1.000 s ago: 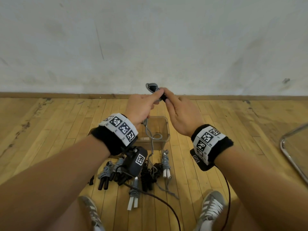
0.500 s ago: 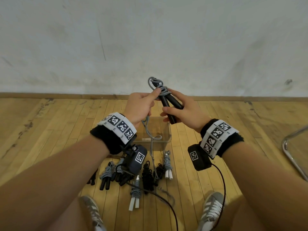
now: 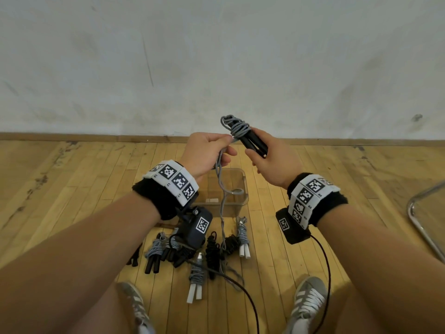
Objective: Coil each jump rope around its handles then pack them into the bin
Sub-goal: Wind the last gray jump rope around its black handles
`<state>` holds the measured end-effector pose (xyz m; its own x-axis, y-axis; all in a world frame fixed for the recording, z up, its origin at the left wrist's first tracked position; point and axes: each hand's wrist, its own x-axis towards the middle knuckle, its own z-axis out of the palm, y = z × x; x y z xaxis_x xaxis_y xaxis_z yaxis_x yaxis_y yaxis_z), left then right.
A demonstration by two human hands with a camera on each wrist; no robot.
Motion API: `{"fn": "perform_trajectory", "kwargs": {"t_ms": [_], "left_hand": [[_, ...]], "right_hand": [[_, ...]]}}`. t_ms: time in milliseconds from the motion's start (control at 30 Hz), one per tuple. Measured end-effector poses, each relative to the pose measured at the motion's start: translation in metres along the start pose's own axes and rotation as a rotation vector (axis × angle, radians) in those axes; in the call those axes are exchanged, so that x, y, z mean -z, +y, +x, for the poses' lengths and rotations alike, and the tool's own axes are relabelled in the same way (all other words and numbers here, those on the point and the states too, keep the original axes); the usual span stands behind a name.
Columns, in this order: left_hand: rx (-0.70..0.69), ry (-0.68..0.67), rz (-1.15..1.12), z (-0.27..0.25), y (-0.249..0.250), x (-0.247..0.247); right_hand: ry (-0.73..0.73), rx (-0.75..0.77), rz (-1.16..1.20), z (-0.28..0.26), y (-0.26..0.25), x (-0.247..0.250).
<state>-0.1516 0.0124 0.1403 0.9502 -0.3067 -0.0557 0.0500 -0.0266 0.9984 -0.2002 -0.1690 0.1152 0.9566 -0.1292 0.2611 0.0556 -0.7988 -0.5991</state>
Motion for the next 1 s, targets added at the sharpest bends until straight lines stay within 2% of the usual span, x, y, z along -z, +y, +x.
{"fn": "perform_trajectory", "kwargs": {"t_ms": [133, 233, 433, 533, 633, 733, 900, 1000], "left_hand": [[0.012, 0.019, -0.001, -0.001, -0.002, -0.003], [0.011, 0.056, 0.017, -0.001, 0.000, -0.003], [0.000, 0.189, 0.074, 0.003, -0.005, 0.001], [-0.015, 0.178, 0.049, 0.004, -0.004, 0.003], [-0.026, 0.117, 0.009, 0.004, -0.001, 0.002], [-0.030, 0.065, -0.028, 0.004, -0.002, 0.000], [-0.035, -0.015, -0.039, 0.004, -0.004, 0.000], [-0.030, -0.013, 0.006, 0.008, -0.005, 0.003]], "right_hand": [[0.011, 0.026, -0.202, -0.006, -0.007, -0.008], [0.012, 0.041, -0.196, -0.009, -0.012, -0.014], [-0.053, 0.111, -0.006, -0.013, -0.017, -0.024], [-0.043, 0.109, 0.214, -0.014, -0.025, -0.017], [-0.056, -0.031, 0.517, -0.016, -0.033, -0.006], [-0.164, -0.213, 0.826, -0.018, -0.040, -0.003], [-0.233, -0.220, 0.879, -0.017, -0.033, -0.002], [-0.228, -0.184, 0.791, -0.012, -0.029, 0.005]]}}
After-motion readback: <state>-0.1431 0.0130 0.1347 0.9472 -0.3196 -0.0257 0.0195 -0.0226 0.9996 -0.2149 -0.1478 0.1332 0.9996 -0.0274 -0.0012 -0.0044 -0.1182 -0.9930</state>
